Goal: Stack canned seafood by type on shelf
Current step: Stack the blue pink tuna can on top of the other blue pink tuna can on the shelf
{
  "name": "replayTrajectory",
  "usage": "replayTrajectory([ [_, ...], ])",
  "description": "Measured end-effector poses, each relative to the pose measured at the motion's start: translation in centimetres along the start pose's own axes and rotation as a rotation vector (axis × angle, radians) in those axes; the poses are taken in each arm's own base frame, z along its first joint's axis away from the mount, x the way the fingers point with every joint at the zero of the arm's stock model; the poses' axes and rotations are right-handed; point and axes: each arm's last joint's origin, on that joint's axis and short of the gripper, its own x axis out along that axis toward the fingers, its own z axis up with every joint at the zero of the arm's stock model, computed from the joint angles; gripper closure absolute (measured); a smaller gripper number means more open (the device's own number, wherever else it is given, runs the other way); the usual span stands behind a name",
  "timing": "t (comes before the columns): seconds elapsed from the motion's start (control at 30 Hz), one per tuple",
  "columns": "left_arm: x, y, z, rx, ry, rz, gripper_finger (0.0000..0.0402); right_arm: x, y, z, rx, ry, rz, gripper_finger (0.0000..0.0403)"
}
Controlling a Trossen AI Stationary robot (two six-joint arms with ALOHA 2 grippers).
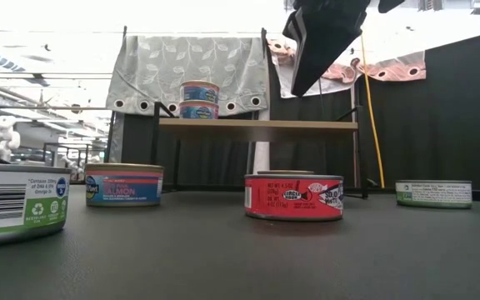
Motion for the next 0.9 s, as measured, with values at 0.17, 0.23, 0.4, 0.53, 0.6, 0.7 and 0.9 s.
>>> replayTrajectory([
  [0.17,0.0,0.8,0.1,0.192,-0.012,0.092,0.0133,-0.1,0.1,0.0,0.009,0.004,0.016,0.0389],
  [0.23,0.2,0.8,0.2,0.293,-0.006,0.129,0.0094,-0.1,0.2,-0.1,0.007,0.003,0.017,0.0389],
  [0.4,1.0,0.2,0.3,0.530,0.016,0.157,0.0038,-0.2,0.3,-0.2,0.003,0.009,0.016,0.0389],
  [0.53,1.9,-0.1,0.6,0.686,0.045,0.224,0.0031,-0.2,0.3,-0.2,-0.003,0.009,0.016,0.0389],
  [0.6,2.3,-0.1,0.7,0.731,0.056,0.237,0.0031,-0.2,0.3,-0.2,-0.003,0.009,0.016,0.0389],
  [0.7,2.8,0.0,1.1,0.769,0.081,0.250,0.0031,-0.2,0.3,-0.2,-0.004,0.008,0.017,0.0389],
  [0.9,3.7,0.3,1.9,0.816,0.122,0.261,0.0030,-0.2,0.4,-0.2,-0.006,0.008,0.017,0.0389],
])
